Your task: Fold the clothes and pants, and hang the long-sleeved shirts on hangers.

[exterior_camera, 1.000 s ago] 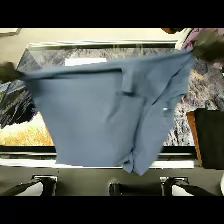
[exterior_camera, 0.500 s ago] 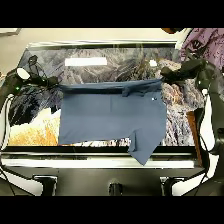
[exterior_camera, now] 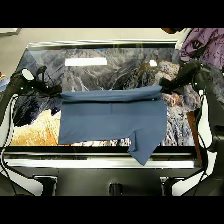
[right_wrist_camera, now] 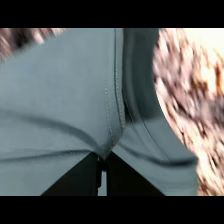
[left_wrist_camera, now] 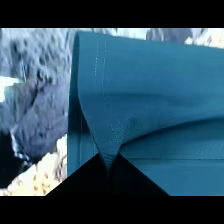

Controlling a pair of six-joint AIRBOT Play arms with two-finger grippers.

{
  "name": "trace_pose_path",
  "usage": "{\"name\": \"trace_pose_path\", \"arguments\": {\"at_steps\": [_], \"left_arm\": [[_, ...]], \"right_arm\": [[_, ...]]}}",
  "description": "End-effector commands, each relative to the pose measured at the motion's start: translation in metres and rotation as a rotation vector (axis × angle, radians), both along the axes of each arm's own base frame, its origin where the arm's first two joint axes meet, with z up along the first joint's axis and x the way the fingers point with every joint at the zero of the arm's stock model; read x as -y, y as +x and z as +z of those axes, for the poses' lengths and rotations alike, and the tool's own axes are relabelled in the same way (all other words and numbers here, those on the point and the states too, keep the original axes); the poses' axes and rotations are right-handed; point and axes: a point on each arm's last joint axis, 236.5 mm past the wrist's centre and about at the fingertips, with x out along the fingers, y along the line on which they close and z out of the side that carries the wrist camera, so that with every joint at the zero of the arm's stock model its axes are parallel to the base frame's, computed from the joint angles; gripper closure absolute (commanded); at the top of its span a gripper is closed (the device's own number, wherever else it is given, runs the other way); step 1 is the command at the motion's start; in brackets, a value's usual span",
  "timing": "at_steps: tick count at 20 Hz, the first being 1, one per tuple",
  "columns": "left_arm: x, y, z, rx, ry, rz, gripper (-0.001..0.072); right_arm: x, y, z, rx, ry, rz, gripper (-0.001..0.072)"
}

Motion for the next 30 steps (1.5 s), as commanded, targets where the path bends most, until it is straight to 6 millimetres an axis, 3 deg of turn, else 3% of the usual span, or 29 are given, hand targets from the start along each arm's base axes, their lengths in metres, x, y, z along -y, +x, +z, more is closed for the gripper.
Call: {"name": "trace_pose_path", "arguments": {"at_steps": [1, 6, 10, 11, 12, 13, 14, 17, 19, 21, 24, 27, 30], "left_arm": [[0.006, -0.038, -0.011, -0.158, -0.022, -0.023, 0.0693], [0.009, -0.069, -0.041, -0.276, -0.035, 0.000, 0.0693], [0.011, -0.068, -0.054, -0.289, -0.045, 0.008, 0.0671], [0.013, -0.063, -0.054, -0.268, -0.056, 0.017, 0.0570], [0.014, -0.058, -0.052, -0.253, -0.061, 0.037, 0.0391], [0.013, -0.053, -0.048, -0.238, -0.061, 0.050, 0.0150], [0.010, -0.046, -0.038, -0.213, -0.060, 0.056, 0.0032], [-0.012, -0.029, 0.016, -0.088, -0.050, 0.093, 0.0029], [-0.043, -0.038, 0.052, -0.018, -0.015, 0.138, 0.0029], [-0.073, -0.066, 0.068, 0.005, -0.009, 0.224, 0.0029], [-0.084, -0.121, 0.058, 0.001, -0.092, 0.369, 0.0030], [-0.068, -0.163, 0.036, -0.013, -0.161, 0.453, 0.0030], [-0.050, -0.187, 0.017, -0.068, -0.197, 0.462, 0.0030]], "right_arm": [[0.002, -0.036, -0.009, -0.153, -0.018, 0.041, 0.0683], [0.000, -0.047, -0.018, -0.204, -0.011, 0.047, 0.0682], [0.000, -0.053, -0.035, -0.239, -0.005, 0.045, 0.0680], [-0.001, -0.054, -0.038, -0.251, -0.003, 0.046, 0.0647], [-0.001, -0.053, -0.040, -0.251, -0.001, 0.046, 0.0514], [-0.001, -0.052, -0.039, -0.243, -0.003, 0.048, 0.0366], [0.000, -0.051, -0.035, -0.225, -0.011, 0.074, 0.0273], [0.009, -0.049, 0.009, -0.116, -0.018, 0.133, 0.0276], [0.026, -0.053, 0.043, -0.033, 0.037, 0.109, 0.0277], [0.051, -0.082, 0.055, -0.017, 0.125, 0.022, 0.0276], [0.061, -0.158, 0.025, -0.119, 0.242, -0.105, 0.0276], [0.028, -0.235, -0.016, -0.242, 0.304, -0.130, 0.0276], [-0.005, -0.284, -0.044, -0.323, 0.373, -0.134, 0.0276]]}}
